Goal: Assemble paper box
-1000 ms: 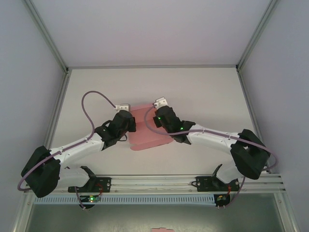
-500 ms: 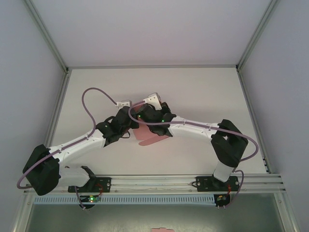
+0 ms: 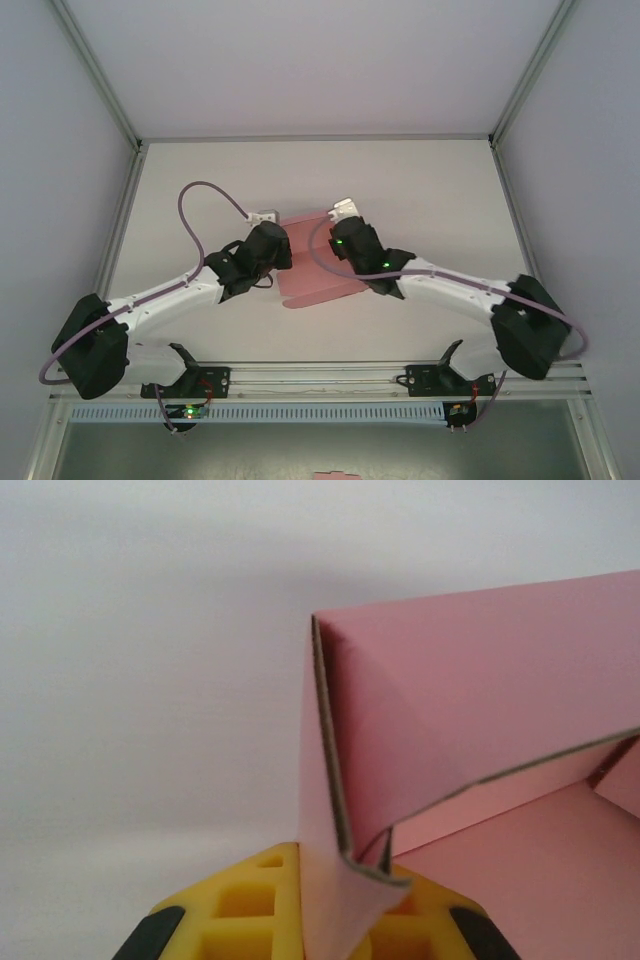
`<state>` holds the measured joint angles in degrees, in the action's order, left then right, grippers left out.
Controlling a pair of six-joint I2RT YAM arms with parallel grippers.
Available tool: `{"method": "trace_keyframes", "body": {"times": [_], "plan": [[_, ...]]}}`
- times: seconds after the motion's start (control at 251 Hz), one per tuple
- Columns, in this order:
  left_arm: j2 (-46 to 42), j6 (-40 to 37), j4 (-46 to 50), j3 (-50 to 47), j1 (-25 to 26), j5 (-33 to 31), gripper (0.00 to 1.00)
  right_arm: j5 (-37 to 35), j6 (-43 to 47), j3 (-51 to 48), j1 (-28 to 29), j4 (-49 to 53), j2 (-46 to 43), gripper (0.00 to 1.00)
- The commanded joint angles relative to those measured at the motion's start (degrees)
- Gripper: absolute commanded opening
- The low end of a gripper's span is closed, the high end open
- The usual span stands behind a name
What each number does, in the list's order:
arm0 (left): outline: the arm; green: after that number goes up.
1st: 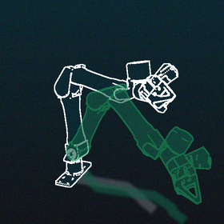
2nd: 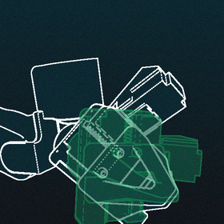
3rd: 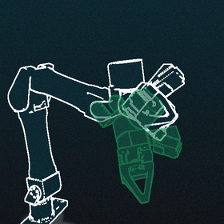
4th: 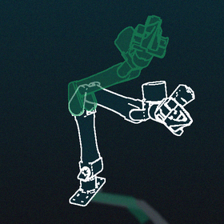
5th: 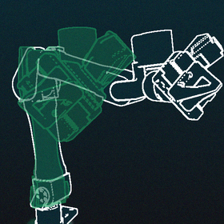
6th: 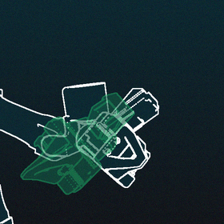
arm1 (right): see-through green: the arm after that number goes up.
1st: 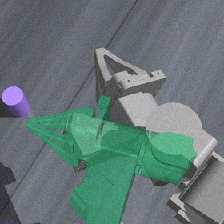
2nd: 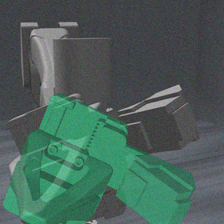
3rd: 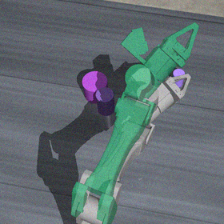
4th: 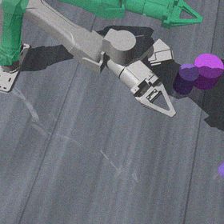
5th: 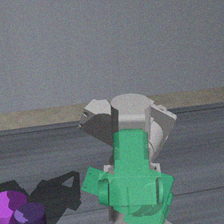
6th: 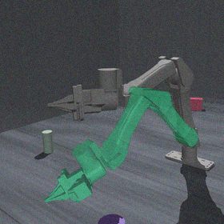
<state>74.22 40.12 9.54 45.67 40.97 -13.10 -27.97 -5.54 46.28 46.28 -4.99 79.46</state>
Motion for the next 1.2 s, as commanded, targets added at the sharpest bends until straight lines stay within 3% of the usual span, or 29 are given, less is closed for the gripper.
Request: {"method": "trace_keyframes", "body": {"times": [0.0, 0.052, 0.172, 0.347, 0.443, 0.551, 0.65, 0.75, 0.838, 0.918, 1.197], "plan": [[-2.18, 0.72, -4.67, 1.00, -0.28, -0.64, 0.00, 10.72, 0.76, -2.97, -3.25, -3.63, -0.91, 0.38], [-2.62, 0.72, -5.01, 0.75, -0.28, -0.48, 0.00, 11.61, -0.02, -2.88, -4.12, -2.50, -0.60, 0.44], [-3.70, 0.81, -5.19, 0.00, -0.28, -0.74, 0.00, 12.50, -2.04, -3.84, -4.71, -2.91, -0.58, 0.48], [-4.47, 1.17, -2.48, 0.65, -0.28, -3.55, 0.00, 10.60, -4.00, -4.86, -4.71, 0.08, -1.16, 0.46], [-5.21, 1.22, -3.03, -0.03, -0.28, -4.95, 0.00, 12.41, -4.56, -6.18, -4.71, 0.60, -0.65, 0.51], [-5.07, 0.49, -2.47, 0.71, -0.28, -4.57, 0.00, 11.99, -5.23, -8.10, -4.70, -0.97, -1.51, 0.32], [-4.63, 0.27, -2.05, 1.09, -0.30, -4.15, 0.00, 10.14, -4.60, -7.65, -5.04, -0.33, -2.67, 0.31], [-4.69, 0.57, -2.77, 0.78, -0.28, -2.82, 0.00, 7.29, -3.98, -7.12, -5.06, -0.30, -2.93, 0.22], [-4.93, 0.83, -1.28, 1.16, -0.28, -3.71, 0.00, 1.16, -2.56, -4.64, -5.02, 3.06, -1.42, 0.12], [-5.48, 0.94, 0.11, 1.56, -0.19, -4.02, 0.00, -10.47, -1.17, 0.20, -3.83, 10.86, 2.57, 0.05], [-5.49, 4.11, 8.87, 4.87, -0.10, -10.61, 0.00, -39.58, -3.06, 11.11, -2.83, 28.79, 17.35, 0.00]]}}
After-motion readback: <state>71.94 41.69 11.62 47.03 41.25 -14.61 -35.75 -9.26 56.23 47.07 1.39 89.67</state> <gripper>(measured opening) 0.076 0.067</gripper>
